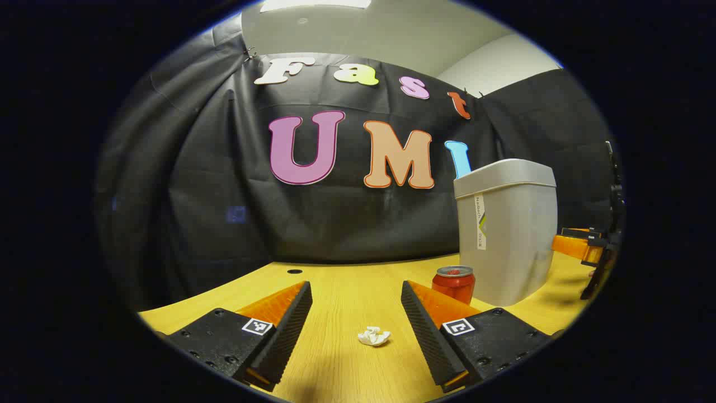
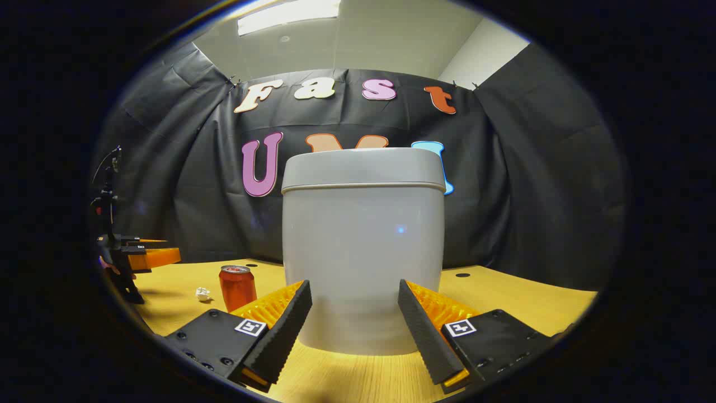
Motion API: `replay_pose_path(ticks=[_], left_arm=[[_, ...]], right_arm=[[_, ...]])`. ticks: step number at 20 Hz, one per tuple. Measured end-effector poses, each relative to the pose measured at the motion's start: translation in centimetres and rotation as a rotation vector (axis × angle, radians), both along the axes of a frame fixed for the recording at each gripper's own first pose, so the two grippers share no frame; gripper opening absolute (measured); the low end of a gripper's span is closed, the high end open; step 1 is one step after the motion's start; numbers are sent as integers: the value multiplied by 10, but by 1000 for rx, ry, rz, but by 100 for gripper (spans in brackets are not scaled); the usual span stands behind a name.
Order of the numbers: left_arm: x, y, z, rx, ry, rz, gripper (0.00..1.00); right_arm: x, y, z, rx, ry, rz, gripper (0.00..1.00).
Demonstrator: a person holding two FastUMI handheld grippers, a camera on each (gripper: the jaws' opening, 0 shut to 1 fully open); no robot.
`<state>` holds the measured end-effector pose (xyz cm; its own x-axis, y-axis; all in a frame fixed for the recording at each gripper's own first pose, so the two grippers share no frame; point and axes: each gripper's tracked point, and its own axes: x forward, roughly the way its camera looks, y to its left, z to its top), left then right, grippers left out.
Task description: Press the lid of the desktop garbage bin to open it, pick up the crumpled paper on the desktop and throw it into the bin, then pick up the pop can on the desktop and drop it into the bin, and finally close the garbage bin lid.
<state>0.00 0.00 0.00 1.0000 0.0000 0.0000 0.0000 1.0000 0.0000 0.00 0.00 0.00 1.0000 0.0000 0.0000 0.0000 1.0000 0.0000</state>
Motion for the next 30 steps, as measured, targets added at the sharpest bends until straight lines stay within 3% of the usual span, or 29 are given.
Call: replay_pose_path(ticks=[30], left_arm=[[-1,0,-2,1,16,-1,94]], right_arm=[[1,2,-3,2,18,-2,100]])
